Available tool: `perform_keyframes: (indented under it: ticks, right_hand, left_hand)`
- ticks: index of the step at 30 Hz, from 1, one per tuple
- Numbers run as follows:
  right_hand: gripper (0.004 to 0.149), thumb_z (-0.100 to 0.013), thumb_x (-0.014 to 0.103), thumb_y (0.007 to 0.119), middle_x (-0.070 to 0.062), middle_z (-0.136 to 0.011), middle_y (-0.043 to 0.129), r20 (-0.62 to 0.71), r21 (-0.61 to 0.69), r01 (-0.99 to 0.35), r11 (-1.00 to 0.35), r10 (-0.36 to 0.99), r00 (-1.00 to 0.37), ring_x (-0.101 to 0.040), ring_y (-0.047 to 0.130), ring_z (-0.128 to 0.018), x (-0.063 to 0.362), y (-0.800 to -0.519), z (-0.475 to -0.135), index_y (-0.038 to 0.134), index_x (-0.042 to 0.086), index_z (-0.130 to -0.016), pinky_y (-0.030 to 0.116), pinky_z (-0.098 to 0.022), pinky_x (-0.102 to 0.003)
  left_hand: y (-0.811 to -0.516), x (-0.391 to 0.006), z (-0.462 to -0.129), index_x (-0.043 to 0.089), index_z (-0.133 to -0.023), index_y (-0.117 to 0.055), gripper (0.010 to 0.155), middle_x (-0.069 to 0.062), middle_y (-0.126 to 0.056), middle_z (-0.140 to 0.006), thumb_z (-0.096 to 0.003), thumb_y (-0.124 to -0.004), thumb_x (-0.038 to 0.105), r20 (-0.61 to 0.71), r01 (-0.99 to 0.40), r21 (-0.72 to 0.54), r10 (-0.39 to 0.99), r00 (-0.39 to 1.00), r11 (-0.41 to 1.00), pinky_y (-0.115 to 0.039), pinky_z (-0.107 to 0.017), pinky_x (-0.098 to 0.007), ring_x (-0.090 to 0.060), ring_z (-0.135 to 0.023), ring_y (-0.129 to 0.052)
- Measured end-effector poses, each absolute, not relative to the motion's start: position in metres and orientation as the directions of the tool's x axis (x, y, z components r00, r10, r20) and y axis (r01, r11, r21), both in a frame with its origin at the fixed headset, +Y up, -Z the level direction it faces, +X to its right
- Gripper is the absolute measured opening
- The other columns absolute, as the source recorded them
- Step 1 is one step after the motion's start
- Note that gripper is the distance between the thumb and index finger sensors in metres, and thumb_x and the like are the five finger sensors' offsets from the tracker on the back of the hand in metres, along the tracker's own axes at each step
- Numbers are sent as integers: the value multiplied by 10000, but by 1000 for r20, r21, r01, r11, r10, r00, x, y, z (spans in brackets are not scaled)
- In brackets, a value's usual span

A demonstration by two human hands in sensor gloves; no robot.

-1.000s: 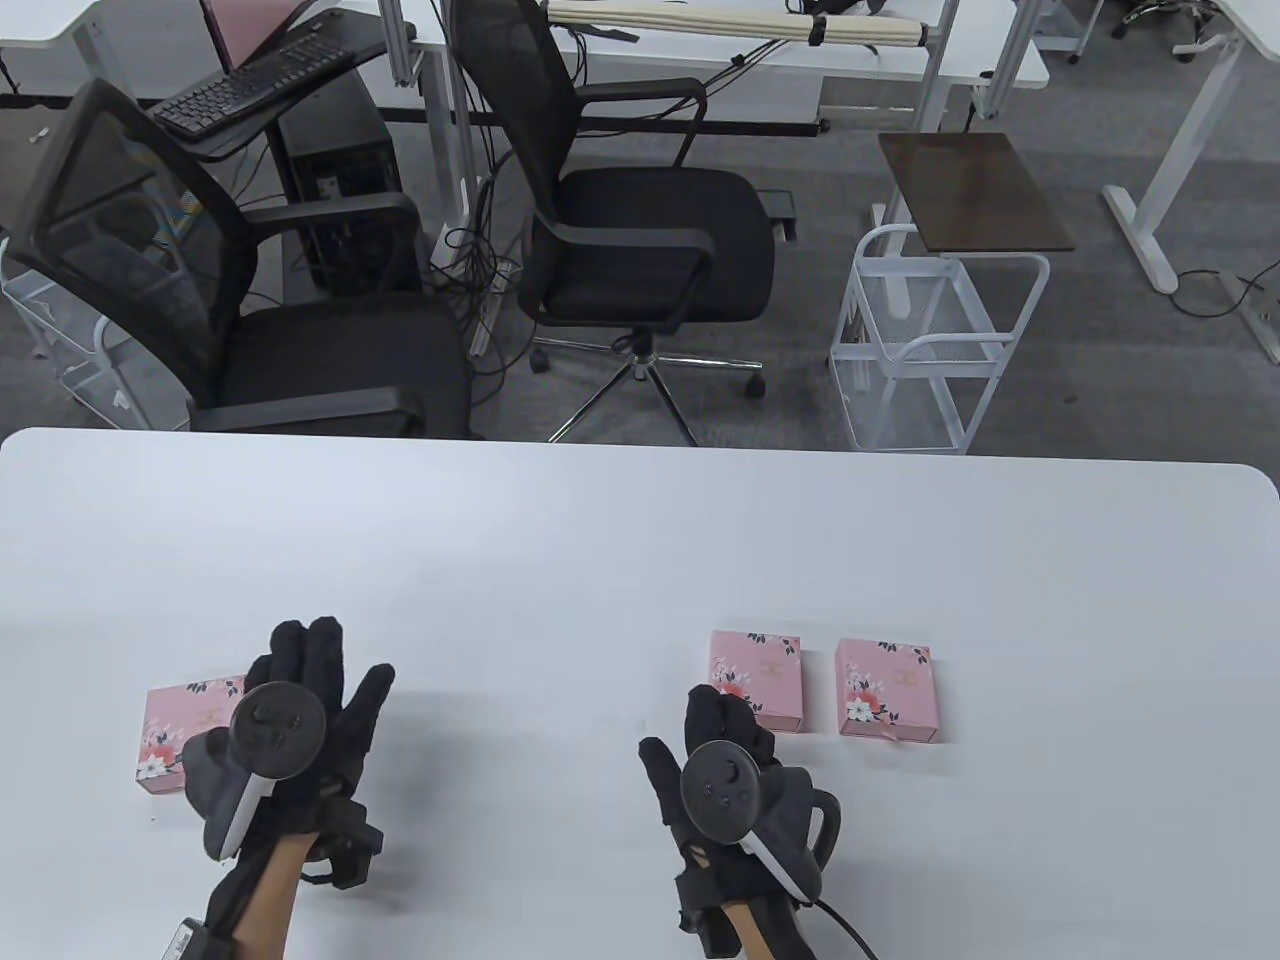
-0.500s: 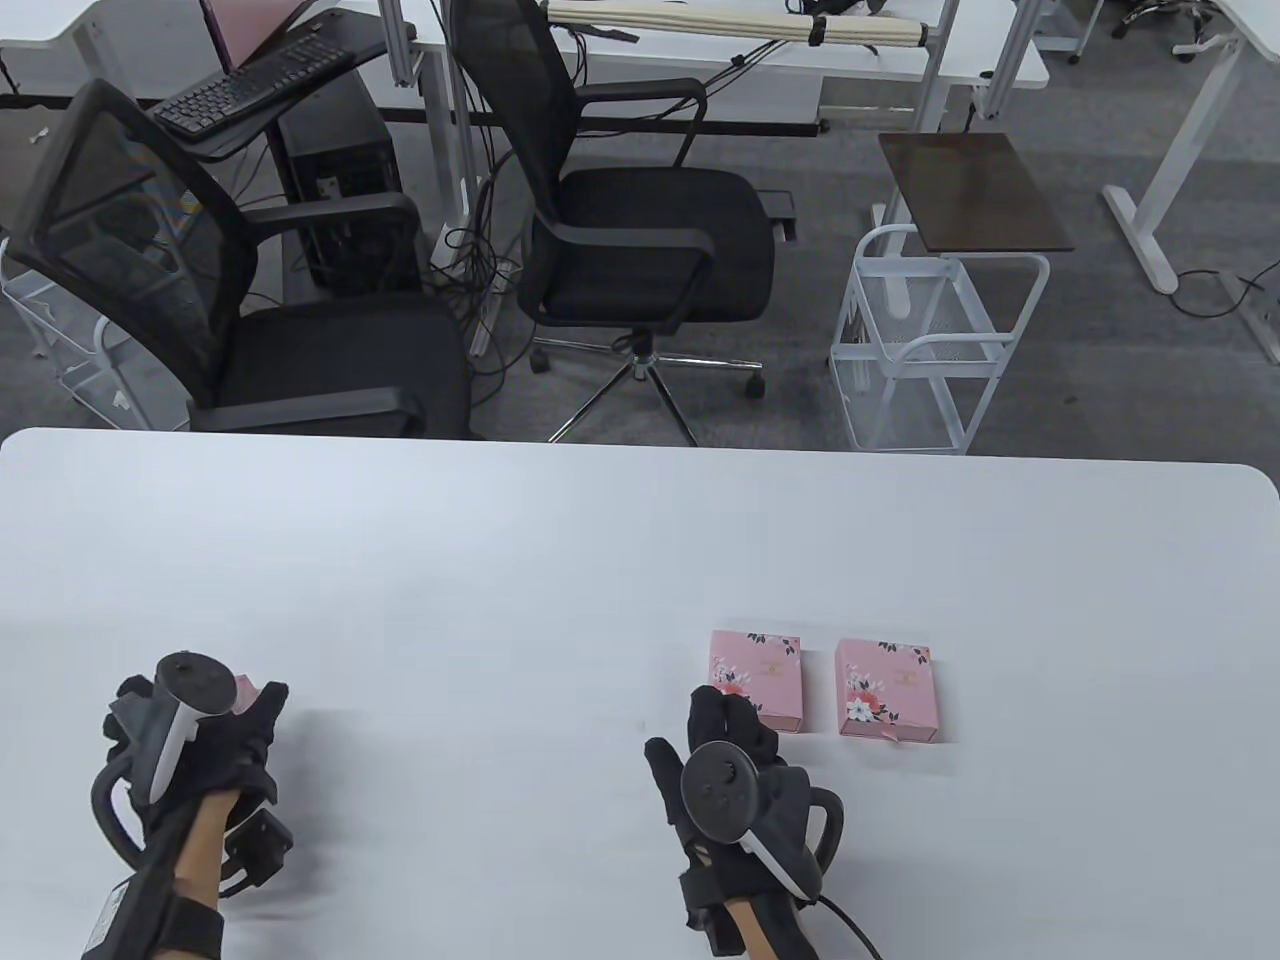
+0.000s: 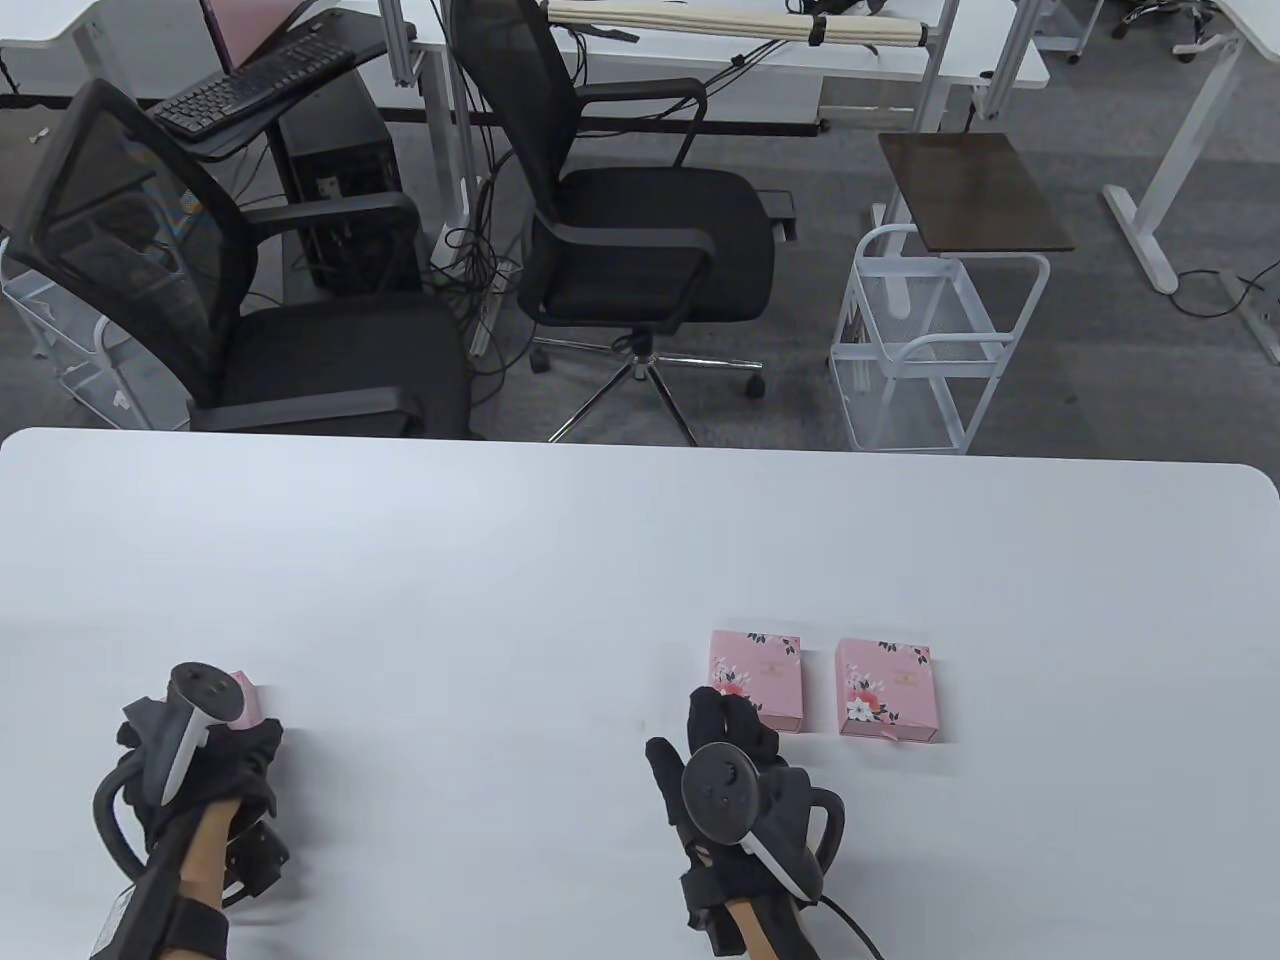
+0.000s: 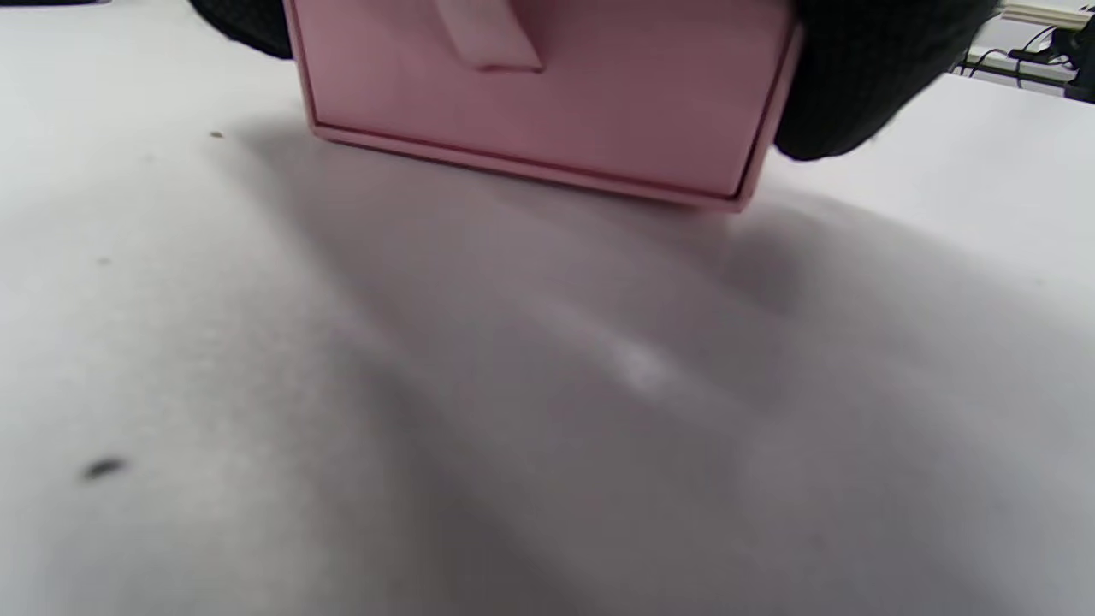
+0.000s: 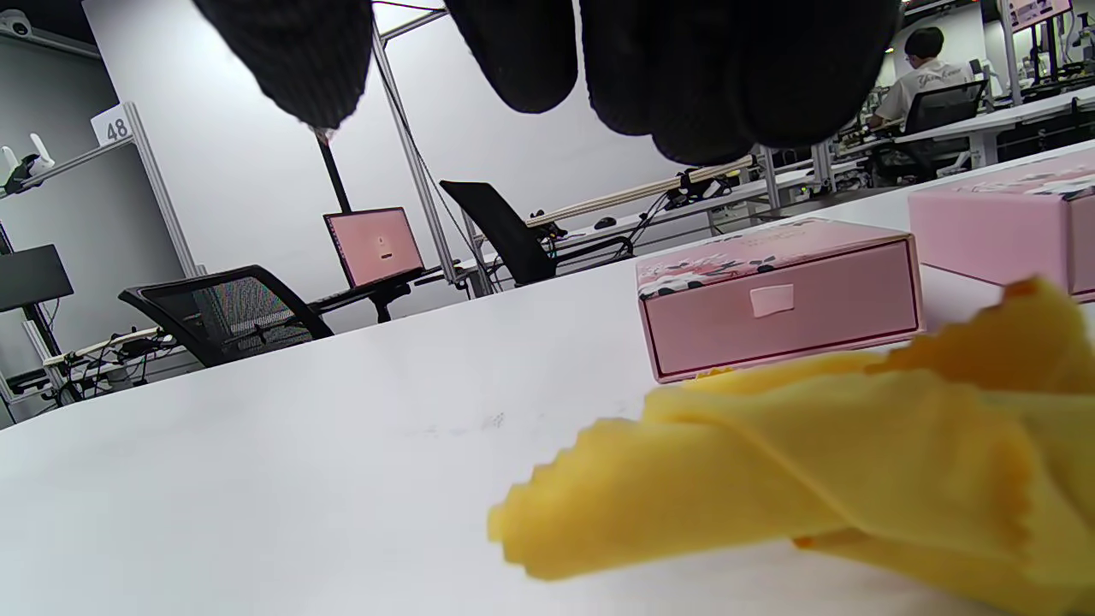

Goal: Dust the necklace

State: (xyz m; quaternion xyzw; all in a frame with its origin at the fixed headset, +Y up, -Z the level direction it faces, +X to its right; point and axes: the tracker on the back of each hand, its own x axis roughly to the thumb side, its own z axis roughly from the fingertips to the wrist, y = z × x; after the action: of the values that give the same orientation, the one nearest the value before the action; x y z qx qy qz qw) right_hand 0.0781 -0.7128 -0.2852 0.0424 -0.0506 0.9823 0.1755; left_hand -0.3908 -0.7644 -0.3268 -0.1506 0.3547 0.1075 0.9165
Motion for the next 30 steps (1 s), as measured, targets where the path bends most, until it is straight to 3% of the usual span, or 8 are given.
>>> perform_keyframes:
  ticks: [5, 14, 30]
  right_hand:
    - [680, -670, 458, 678, -395, -1100, 491, 101, -91, -355, -930, 346, -933, -609, 654, -867, 79, -712, -285, 490, -5, -1130, 644, -638, -620]
    - [674, -670, 459, 674, -392, -1099, 496, 102, -89, -357, -930, 348, -932, -607, 658, -865, 80, -713, -284, 495, -1, -1129, 646, -637, -618]
    - [676, -671, 458, 671, -393, -1099, 495, 83, -77, -373, -925, 366, -927, -604, 659, -866, 85, -715, -284, 491, -4, -1130, 647, -637, -615]
  left_hand:
    - [-748, -359, -332, 239, -1190, -191, 950, -418, -216, -1173, -568, -797, 624, -595, -263, -157, 122, 795, 952, -511, -702, -690, -620, -964, -443]
    - [-720, -257, -353, 243, -1194, -212, 917, -413, -200, -1175, -579, -777, 622, -379, -249, -110, 191, 906, 962, -502, -705, -693, -625, -969, -427]
    - [-762, -126, -367, 259, -1191, -233, 897, -401, -203, -1173, -572, -758, 641, -125, -197, -229, 172, 977, 953, -513, -710, -682, -616, -968, -440]
